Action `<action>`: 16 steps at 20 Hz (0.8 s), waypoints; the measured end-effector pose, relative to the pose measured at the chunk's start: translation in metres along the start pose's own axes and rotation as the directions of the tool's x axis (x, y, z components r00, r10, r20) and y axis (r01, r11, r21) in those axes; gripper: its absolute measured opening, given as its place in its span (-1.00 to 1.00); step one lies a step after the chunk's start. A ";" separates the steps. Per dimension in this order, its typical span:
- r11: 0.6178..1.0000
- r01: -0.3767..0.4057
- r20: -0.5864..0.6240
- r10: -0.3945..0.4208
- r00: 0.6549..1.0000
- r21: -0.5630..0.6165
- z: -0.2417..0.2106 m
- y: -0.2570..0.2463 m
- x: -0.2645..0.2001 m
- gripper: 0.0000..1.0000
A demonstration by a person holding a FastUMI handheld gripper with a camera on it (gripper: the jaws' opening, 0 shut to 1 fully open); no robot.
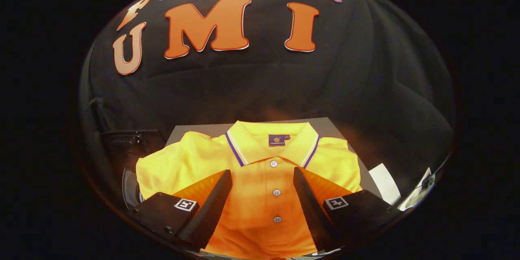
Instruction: Put the clothes into the washing machine and then close the washing machine lid.
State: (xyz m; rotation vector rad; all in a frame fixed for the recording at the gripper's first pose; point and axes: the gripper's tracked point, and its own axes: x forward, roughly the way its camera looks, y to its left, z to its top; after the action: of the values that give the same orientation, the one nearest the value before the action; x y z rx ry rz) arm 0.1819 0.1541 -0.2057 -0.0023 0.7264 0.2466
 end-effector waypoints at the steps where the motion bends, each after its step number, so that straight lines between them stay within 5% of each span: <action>1: 1.000 -0.003 -0.014 0.003 1.000 0.006 -0.006 -0.001 0.006 0.98; 4: 0.996 -0.058 0.030 0.056 0.998 0.064 -0.008 0.004 0.011 0.97; 10: 0.996 -0.082 -0.031 0.081 0.996 -0.025 -0.013 0.003 0.010 0.83; 13: 0.991 -0.125 -0.048 0.123 0.991 -0.044 -0.013 0.005 0.007 0.55; 16: 0.982 -0.170 -0.042 0.167 0.985 -0.082 -0.015 0.019 0.009 -0.29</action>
State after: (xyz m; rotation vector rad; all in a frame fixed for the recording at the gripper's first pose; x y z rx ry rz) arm 0.1740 0.1734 -0.2212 -0.0263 0.7516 0.4402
